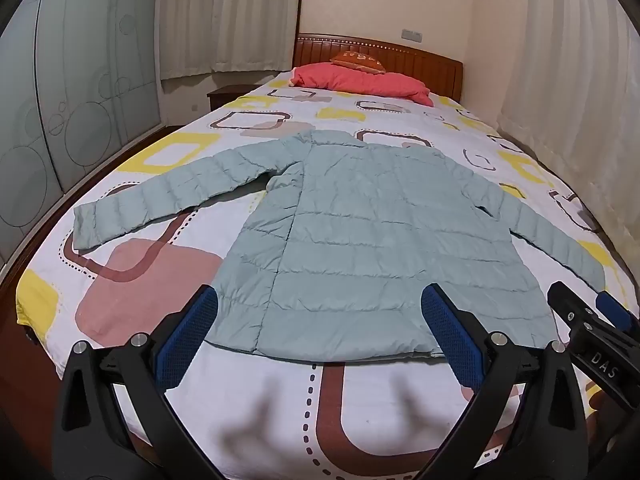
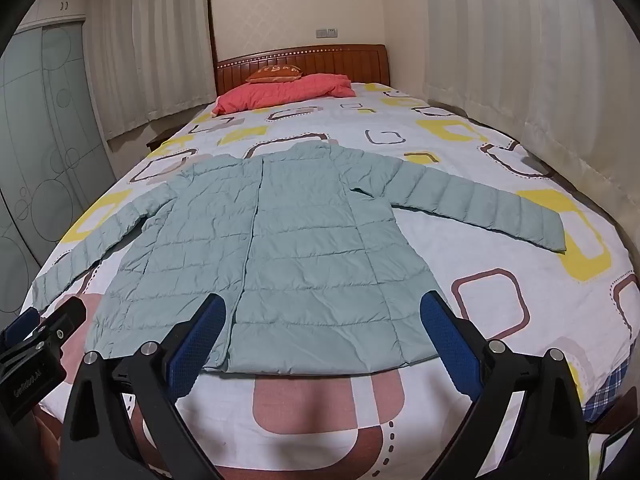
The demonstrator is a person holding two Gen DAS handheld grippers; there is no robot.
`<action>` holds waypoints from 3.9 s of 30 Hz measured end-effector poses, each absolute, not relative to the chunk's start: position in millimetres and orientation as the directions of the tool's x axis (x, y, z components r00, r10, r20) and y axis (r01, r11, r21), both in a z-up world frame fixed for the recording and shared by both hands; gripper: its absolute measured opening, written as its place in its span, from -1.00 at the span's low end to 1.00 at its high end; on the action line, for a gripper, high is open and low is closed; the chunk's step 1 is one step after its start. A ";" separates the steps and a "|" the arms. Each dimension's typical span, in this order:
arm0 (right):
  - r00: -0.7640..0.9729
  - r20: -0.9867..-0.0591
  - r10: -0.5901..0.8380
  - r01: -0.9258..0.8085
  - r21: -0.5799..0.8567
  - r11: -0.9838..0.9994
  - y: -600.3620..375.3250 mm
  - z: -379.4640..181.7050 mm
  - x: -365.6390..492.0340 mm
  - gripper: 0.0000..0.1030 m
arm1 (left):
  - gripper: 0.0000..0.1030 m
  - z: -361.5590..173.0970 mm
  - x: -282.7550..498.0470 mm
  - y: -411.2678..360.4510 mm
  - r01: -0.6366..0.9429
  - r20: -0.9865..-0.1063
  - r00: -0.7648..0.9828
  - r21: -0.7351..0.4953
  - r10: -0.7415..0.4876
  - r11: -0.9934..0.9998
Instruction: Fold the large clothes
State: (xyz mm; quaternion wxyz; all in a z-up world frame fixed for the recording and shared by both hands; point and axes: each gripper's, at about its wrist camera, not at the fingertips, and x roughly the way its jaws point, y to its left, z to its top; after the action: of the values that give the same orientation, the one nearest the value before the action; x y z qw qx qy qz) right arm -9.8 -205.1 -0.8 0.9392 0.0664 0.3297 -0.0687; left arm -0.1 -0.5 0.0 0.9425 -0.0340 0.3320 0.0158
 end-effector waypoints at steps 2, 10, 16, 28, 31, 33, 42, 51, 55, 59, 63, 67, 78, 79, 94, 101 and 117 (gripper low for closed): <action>0.771 -0.631 -0.083 0.173 0.082 0.981 -205.2 -1.0 -10.0 0.88 | 0.96 0.1 -0.2 -0.3 -0.052 -0.626 0.780 -0.060 0.003 0.997; 0.772 -0.631 -0.083 0.173 0.082 0.982 -204.9 -0.9 -11.0 0.88 | 0.96 0.1 -0.4 0.2 -0.054 -0.631 0.776 -0.068 -0.001 0.996; 0.772 -0.630 -0.084 0.172 0.081 0.982 -203.8 -0.5 -11.6 0.88 | 0.96 -4.3 2.1 0.3 -0.053 -0.636 0.772 -0.070 -0.004 0.996; 0.771 -0.631 -0.085 0.173 0.079 0.982 -202.7 -1.5 -10.7 0.88 | 0.96 -6.1 -0.3 1.3 -0.051 -0.642 0.767 -0.073 -0.008 0.996; 0.770 -0.632 -0.086 0.173 0.078 0.982 -202.7 -1.5 -10.5 0.88 | 0.96 -6.2 -0.1 1.4 -0.052 -0.643 0.766 -0.073 -0.007 0.996; 0.771 -0.631 -0.085 0.173 0.080 0.982 -202.8 -1.4 -10.6 0.88 | 0.96 -9.5 -0.8 1.1 -0.052 -0.644 0.765 -0.075 -0.008 0.996; 0.771 -0.632 -0.085 0.173 0.078 0.982 -202.9 -1.1 -10.2 0.88 | 0.96 -11.1 -1.4 2.2 -0.054 -0.647 0.763 -0.074 -0.006 0.996; 0.770 -0.632 -0.084 0.172 0.079 0.982 -203.3 -0.2 -9.9 0.88 | 0.96 -12.9 -1.6 2.1 -0.054 -0.649 0.761 -0.073 -0.007 0.996; 0.770 -0.633 -0.083 0.173 0.080 0.982 -203.4 -0.2 -9.5 0.88 | 0.96 -14.8 -2.6 2.3 -0.055 -0.652 0.758 -0.072 -0.005 0.996; 0.770 -0.633 -0.084 0.172 0.080 0.982 -203.3 0.0 -9.4 0.88 | 0.96 -14.8 -2.3 2.4 -0.056 -0.652 0.758 -0.072 -0.005 0.996; 0.770 -0.633 -0.084 0.172 0.079 0.982 -203.7 -0.1 -9.1 0.88 | 0.96 -15.8 -2.7 2.5 -0.056 -0.654 0.757 -0.071 -0.004 0.996; 0.770 -0.632 -0.084 0.173 0.081 0.982 -204.1 0.1 -9.1 0.88 | 0.96 -16.1 -2.2 2.7 -0.055 -0.653 0.757 -0.071 -0.005 0.996; 0.772 -0.630 -0.085 0.173 0.079 0.982 -203.2 0.1 -9.1 0.88 | 0.96 -15.5 -3.7 3.0 -0.053 -0.652 0.758 -0.072 -0.006 0.996; 0.772 -0.630 -0.085 0.172 0.079 0.982 -203.1 0.8 -9.4 0.88 | 0.96 -15.1 -2.9 3.2 -0.053 -0.652 0.758 -0.071 -0.006 0.996; 0.773 -0.629 -0.085 0.171 0.077 0.982 -202.0 2.3 -10.9 0.88 | 0.96 -14.2 -3.0 3.4 -0.054 -0.653 0.757 -0.073 -0.006 0.996; 0.773 -0.629 -0.083 0.170 0.078 0.982 -203.2 0.5 -11.1 0.88 | 0.96 -14.1 -2.7 3.7 -0.054 -0.653 0.757 -0.072 -0.007 0.996; 0.751 -0.656 -0.075 0.177 0.091 0.980 -205.9 -9.6 -0.6 0.88 | 0.96 -23.8 12.4 13.2 -0.087 -0.684 0.730 -0.096 -0.002 0.992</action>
State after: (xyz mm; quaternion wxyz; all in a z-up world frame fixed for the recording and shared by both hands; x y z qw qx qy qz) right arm -0.6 -205.9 -9.6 0.9327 0.0738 0.3465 -0.0674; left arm 12.4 13.2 -23.8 0.9280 -0.0608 0.3669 0.0231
